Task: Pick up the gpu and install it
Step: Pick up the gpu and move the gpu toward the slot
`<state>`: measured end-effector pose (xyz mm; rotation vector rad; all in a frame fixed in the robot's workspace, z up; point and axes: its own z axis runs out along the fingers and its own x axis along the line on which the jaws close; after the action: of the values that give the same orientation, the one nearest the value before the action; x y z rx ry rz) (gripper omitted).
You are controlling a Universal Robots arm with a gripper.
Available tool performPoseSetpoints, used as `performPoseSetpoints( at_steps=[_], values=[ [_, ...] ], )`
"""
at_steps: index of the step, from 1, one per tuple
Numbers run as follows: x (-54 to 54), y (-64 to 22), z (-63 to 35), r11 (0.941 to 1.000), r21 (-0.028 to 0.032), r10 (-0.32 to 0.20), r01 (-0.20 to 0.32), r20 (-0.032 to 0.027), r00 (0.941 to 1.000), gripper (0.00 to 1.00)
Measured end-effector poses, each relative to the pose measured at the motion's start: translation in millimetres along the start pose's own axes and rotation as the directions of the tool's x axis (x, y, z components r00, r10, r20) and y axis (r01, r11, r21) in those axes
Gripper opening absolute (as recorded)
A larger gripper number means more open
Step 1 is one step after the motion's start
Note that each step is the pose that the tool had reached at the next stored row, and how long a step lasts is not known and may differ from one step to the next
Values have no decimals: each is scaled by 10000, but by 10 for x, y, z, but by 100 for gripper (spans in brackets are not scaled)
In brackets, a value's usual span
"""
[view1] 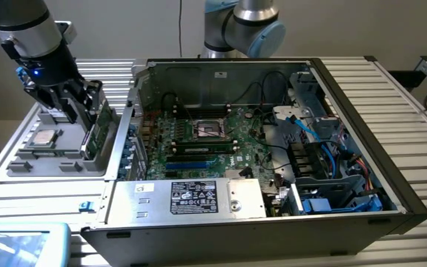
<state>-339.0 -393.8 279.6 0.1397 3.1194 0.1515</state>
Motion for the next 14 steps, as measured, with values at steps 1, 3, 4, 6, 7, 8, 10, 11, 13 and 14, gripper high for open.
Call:
performPoseSetpoints(
  at_steps=[1,3,4,6,7,8,10,11,13,14],
  values=[
    [-1,-2,20,10000,-10,-1,1,0,10000,49],
    [-2,-6,49,10000,-75,-6,6,-7,10000,49],
    [-2,-7,62,9999,-107,-6,6,-10,10000,49],
    [-2,-10,90,9999,-168,-8,8,-16,10000,49],
    [-3,-13,108,9998,-180,-9,8,-16,10000,49],
    [-2,-15,126,9998,-180,-8,8,-17,10000,49],
    [-5,-18,163,9998,-181,-9,9,-17,10000,49],
    [-8,-20,182,9998,-182,-11,10,-16,10000,49],
    [-16,-23,217,9998,-181,-11,11,-17,10000,49],
    [-22,-24,236,9998,-181,-11,10,-17,10000,49]
  ],
)
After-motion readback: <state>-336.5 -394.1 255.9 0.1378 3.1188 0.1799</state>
